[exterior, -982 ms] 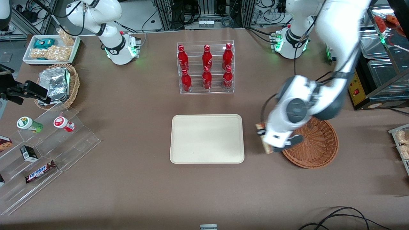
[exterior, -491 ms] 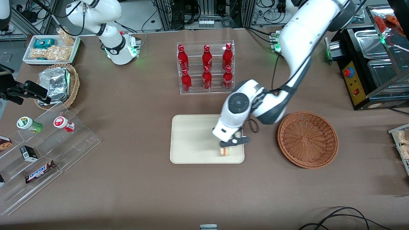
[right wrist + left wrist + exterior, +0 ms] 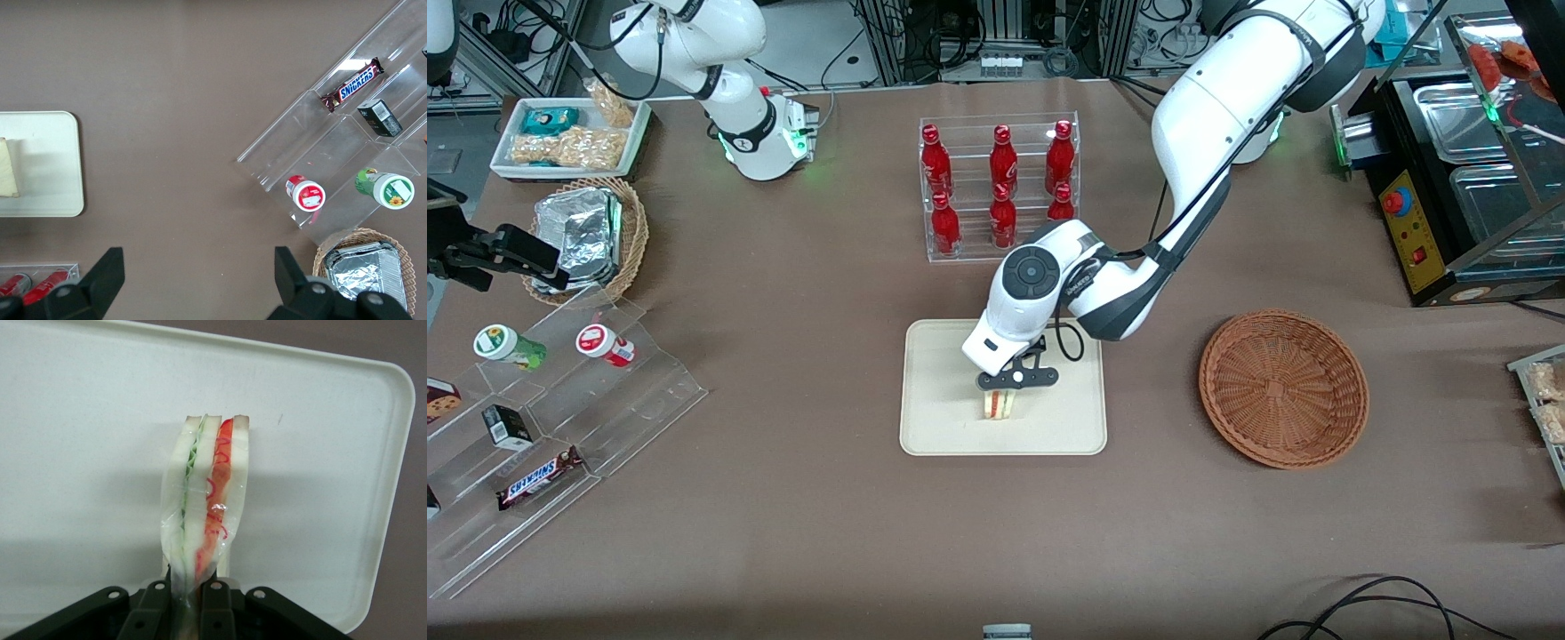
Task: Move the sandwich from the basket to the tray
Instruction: 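Carry the held sandwich over to the cream tray, then lower the sandwich onto the tray and open the left gripper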
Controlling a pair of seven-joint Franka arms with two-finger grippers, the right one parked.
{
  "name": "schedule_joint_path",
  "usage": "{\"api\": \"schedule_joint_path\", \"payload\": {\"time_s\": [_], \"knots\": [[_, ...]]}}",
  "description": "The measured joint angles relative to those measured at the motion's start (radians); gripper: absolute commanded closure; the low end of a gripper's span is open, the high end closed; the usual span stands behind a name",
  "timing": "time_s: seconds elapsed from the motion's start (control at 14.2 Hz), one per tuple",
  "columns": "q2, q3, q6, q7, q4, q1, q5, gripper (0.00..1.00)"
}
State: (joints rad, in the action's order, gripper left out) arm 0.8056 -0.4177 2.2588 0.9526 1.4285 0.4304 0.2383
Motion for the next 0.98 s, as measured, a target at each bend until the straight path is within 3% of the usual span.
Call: {"api": "schedule_joint_path", "payload": {"time_s": [0.07, 0.14, 0.21, 0.63, 0.98], "knots": [[0.005, 0.0, 0.0, 0.0, -0.002, 0.0, 0.0, 0.85], [0.011, 0.001, 0.0, 0.0, -0.005, 0.0, 0.0, 0.58], [0.017, 0.001, 0.0, 0.0, -0.007, 0.0, 0.0, 0.01], [0.001, 0.002, -0.021, 0.018, -0.048, -0.002, 0.0, 0.0], [-0.209, 0.007, -0.332, 0.025, -0.073, -0.022, 0.001, 0.0]]}}
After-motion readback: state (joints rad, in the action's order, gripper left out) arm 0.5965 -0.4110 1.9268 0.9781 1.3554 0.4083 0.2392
